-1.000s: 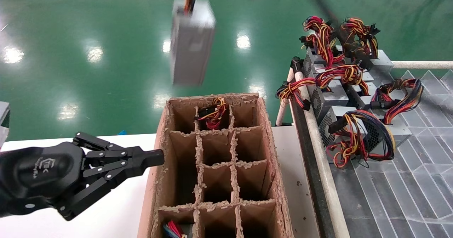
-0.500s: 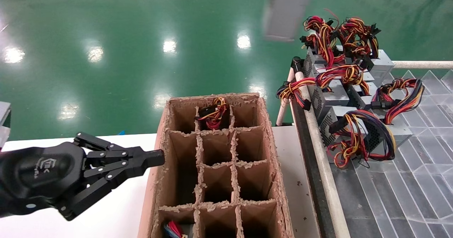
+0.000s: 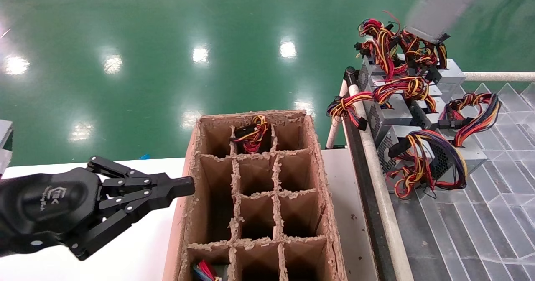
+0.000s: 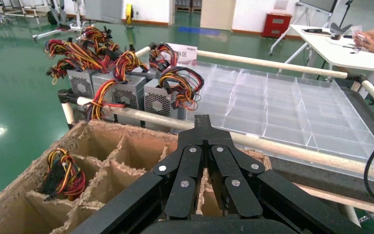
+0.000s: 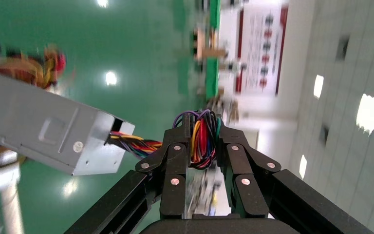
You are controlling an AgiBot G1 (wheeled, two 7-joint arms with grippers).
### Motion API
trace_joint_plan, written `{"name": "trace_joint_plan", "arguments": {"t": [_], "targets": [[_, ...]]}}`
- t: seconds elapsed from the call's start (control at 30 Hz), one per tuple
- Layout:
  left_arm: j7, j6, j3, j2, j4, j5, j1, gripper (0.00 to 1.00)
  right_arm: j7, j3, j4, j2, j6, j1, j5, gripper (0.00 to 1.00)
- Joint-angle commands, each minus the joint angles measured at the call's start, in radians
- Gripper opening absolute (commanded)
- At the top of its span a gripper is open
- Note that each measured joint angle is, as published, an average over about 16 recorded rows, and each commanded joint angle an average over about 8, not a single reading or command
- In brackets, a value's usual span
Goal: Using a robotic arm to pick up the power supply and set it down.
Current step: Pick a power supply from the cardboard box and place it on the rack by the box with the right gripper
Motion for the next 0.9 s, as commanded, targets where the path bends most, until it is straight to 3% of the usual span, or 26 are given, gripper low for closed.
{"name": "trace_joint_plan", "arguments": {"t": [0.03, 0.57, 0.9], "targets": [[0.000, 0.000, 0.000, 0.000, 0.000, 0.000, 0.000, 0.00, -0.007, 0.006, -0.034, 0.019, 0.018, -0.001, -0.015, 0.00], [0.000, 0.000, 0.000, 0.000, 0.000, 0.000, 0.000, 0.00, -0.089, 0.033, -0.202, 0.170, 0.059, -0.148, 0.018, 0.00], [0.000, 0.000, 0.000, 0.000, 0.000, 0.000, 0.000, 0.00, -0.216, 0.019, -0.253, 0.151, 0.021, -0.232, 0.086, 0.00]]}}
